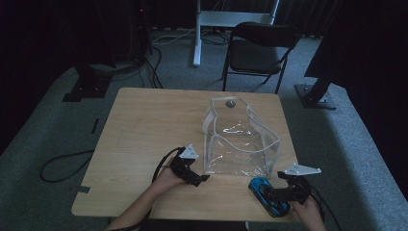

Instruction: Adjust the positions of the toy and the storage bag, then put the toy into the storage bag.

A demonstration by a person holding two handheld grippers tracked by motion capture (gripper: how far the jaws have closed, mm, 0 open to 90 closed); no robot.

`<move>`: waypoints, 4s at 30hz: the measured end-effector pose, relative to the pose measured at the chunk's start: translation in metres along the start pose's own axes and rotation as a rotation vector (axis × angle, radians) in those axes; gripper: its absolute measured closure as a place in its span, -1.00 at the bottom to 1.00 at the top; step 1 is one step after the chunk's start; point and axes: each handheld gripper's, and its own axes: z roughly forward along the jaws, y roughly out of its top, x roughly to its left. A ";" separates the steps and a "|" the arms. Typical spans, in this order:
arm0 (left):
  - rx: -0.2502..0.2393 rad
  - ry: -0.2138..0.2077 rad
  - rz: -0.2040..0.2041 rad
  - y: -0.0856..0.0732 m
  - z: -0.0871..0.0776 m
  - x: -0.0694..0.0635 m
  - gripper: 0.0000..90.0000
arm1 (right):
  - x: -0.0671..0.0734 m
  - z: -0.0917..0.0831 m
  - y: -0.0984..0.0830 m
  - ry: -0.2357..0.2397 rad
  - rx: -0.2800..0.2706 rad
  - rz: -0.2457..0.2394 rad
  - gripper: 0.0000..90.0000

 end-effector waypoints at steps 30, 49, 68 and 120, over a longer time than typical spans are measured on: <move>-0.026 0.216 -0.119 -0.055 -0.086 0.032 -0.99 | 0.020 0.001 -0.015 0.073 0.021 0.043 -0.73; -0.010 0.334 -0.223 -0.115 -0.131 0.046 -0.99 | 0.025 0.011 -0.016 0.049 0.055 0.016 -0.74; 0.013 0.449 -0.318 -0.168 -0.166 0.046 -0.99 | 0.028 0.024 -0.015 0.003 0.103 -0.015 -0.74; 0.068 0.531 -0.366 -0.191 -0.170 0.068 -0.98 | 0.026 0.051 -0.011 -0.107 0.338 -0.079 -0.68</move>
